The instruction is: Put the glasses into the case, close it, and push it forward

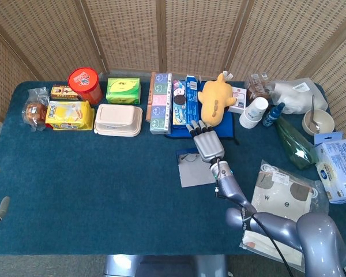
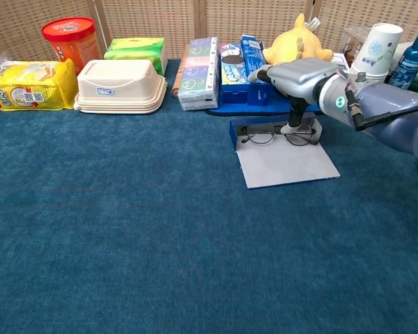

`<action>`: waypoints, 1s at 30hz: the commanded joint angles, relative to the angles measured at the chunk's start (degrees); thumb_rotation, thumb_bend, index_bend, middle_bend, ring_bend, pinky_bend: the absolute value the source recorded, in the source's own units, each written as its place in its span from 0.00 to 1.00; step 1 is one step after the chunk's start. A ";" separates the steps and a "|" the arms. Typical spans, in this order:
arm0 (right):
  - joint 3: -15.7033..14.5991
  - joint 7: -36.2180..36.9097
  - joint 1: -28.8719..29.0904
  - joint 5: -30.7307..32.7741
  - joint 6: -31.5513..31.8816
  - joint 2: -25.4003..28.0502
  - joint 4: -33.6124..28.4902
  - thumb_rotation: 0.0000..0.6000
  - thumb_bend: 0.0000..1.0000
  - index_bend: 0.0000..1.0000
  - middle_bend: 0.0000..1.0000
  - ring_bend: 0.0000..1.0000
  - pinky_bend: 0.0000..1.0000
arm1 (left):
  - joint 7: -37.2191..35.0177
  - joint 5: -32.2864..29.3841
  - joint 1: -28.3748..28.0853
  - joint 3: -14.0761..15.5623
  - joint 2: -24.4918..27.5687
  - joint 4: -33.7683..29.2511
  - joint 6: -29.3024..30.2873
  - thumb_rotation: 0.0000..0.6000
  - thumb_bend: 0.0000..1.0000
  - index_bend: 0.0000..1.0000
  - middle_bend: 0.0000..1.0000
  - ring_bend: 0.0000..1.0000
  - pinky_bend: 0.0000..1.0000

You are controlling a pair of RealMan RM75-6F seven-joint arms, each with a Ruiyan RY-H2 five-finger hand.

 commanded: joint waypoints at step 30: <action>-3.40 -9.15 9.45 26.31 -9.28 14.52 -20.38 0.38 0.40 0.07 0.20 0.12 0.16 | -1.01 -0.80 -1.17 0.41 -1.87 1.80 -2.65 1.00 0.32 0.18 0.05 0.00 0.00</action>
